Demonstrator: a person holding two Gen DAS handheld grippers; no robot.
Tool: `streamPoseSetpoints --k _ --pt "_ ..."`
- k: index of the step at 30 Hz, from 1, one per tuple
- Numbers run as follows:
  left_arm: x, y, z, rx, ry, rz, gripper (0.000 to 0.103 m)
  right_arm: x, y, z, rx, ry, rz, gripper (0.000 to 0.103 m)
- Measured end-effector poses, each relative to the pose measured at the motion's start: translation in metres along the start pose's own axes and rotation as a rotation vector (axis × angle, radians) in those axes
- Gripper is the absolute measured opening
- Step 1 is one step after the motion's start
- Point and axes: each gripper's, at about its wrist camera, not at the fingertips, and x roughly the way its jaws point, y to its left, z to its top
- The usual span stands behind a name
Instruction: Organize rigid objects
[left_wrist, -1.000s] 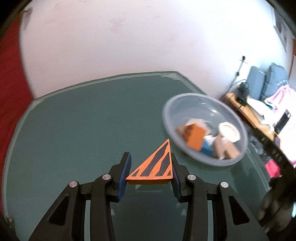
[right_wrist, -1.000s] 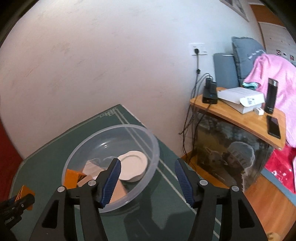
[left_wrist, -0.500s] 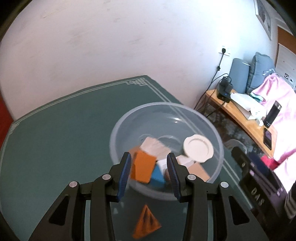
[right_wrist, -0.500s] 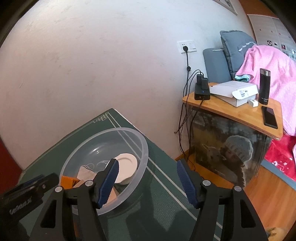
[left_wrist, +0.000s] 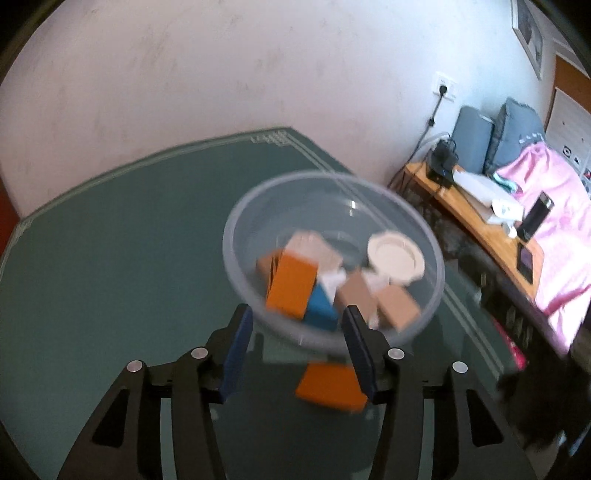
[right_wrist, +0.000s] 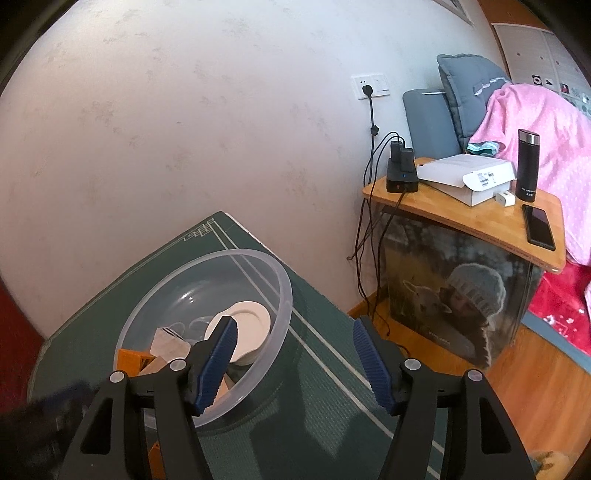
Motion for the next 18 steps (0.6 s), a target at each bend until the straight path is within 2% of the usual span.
streamPoseSetpoints --k 7,15,18 --pt "0.003 -0.015 -0.028 0.044 0.047 -0.022 0.053 -0.001 0.001 0.000 -0.012 -0.001 0.000 0.069" --pt "0.012 -0.031 -0.031 0.036 0.066 -0.012 0.053 -0.002 0.001 0.000 -0.009 -0.002 0.003 0.069" --pt "0.015 -0.035 -0.031 0.039 0.074 -0.013 0.058 -0.001 0.001 0.001 -0.008 0.000 0.004 0.069"
